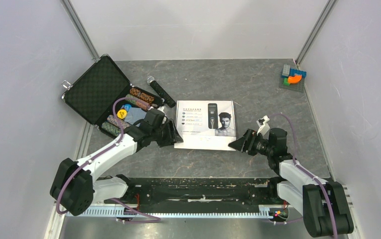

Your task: Sort the hair-cutting tools

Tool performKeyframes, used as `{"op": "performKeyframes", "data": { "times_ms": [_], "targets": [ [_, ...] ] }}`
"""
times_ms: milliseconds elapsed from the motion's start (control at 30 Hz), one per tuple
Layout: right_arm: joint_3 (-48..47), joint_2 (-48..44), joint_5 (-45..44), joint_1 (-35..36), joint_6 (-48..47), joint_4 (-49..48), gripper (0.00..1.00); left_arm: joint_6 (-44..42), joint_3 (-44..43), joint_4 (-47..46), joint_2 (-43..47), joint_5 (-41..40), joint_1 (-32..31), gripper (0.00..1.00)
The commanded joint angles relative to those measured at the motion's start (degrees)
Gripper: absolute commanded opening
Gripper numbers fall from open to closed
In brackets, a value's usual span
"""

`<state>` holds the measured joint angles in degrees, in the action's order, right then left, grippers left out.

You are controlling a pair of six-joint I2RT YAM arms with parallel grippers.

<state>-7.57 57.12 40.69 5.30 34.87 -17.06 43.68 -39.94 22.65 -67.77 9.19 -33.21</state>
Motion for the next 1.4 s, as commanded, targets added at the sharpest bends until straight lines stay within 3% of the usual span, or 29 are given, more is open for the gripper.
{"op": "performKeyframes", "data": {
  "times_ms": [0, 467, 767, 1033, 1367],
  "targets": [
    [-0.84, 0.11, -0.70, 0.06, -1.14, -1.68, 0.75, -1.85, -0.46, -1.22, -0.19, -0.34, -0.23, 0.55],
    [0.46, 0.81, -2.15, -0.02, -3.02, -1.56, 0.75, -1.87, 4.54, -5.40, -4.28, -6.05, -0.18, 0.56],
    [-0.95, -3.24, -7.78, 0.04, -15.04, 3.05, 0.75, -4.75, 5.77, -5.47, -2.84, -10.90, -0.19, 0.67],
    [0.08, -2.72, -9.34, 0.05, -17.81, -5.65, 0.73, -6.05, 7.83, -13.44, -4.68, -12.15, -0.19, 0.63],
    [0.52, 10.92, -11.05, 0.06, -15.76, -10.19, 0.53, -5.61, 9.69, -17.11, -6.89, -13.14, -0.19, 0.57]
  ]
}}
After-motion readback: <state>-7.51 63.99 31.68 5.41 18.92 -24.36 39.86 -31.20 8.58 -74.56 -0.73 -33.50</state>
